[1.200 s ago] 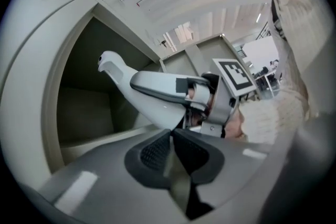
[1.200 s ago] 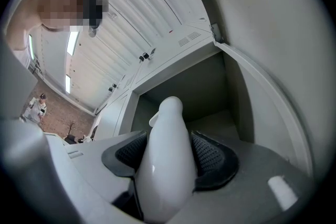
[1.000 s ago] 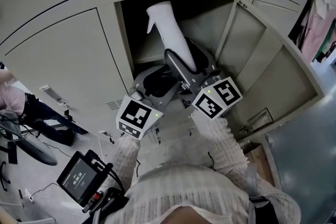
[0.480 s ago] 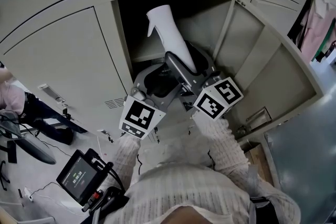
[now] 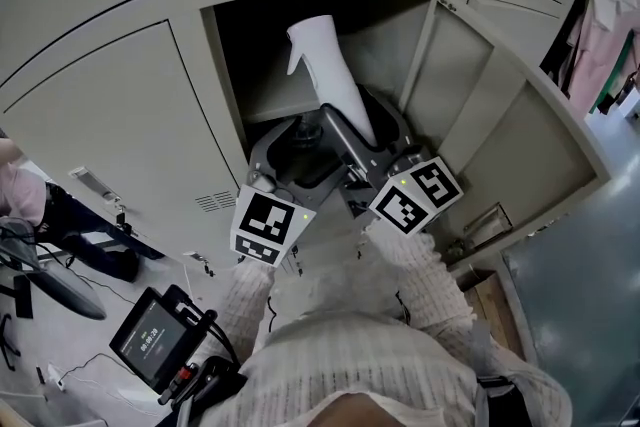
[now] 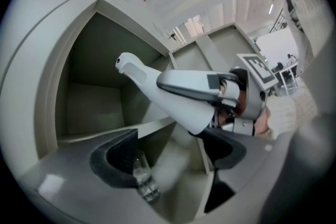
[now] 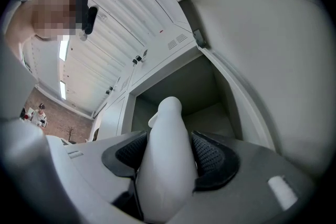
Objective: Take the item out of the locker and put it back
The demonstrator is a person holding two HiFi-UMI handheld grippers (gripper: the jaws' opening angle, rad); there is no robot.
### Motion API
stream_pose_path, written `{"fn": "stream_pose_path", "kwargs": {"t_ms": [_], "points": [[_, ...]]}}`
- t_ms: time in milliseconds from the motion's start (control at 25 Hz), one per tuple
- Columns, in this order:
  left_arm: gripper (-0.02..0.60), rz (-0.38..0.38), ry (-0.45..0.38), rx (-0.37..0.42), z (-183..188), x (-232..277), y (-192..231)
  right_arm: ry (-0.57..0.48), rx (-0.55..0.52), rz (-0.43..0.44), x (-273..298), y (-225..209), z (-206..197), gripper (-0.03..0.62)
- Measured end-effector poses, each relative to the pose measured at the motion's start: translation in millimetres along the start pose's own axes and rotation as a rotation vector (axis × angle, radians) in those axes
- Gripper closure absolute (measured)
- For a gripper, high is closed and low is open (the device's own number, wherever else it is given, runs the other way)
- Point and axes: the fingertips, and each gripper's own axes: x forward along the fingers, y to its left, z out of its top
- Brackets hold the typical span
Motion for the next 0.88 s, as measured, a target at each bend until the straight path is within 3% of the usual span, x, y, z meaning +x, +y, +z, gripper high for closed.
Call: {"fn": "stream_pose_path", "kwargs": {"t_ms": [320,640,720,800,880], "points": [[0.195,0.016,0.02,-0.017,-7.1,-1.8,1.3,-0.003,0.019,-0.01,-10.1,-2.8,2.7,0.336],[0.22,0.067,0.011,-0.112,-15.5,-6.4,13.0,0.004,0.016,-0.027,-16.6,-1.8,7.0,0.336],[0.261,0.089,-0.003,-0.157,-17.3,-8.8,19.1,0.006,0.021,-0.028,-18.4,-0.6,7.8,0.336],[0.366,0.11,-0.013,-0.193,-18.0,-10.1,24.0,0.013,0.028,-0.026,-18.1,1.0,7.3,0.333],[0.383,0.113,-0.008,-0.203,-19.8,-9.7,24.3,0.029,0.026,-0.024,-15.4,3.1,4.8,0.333]]}}
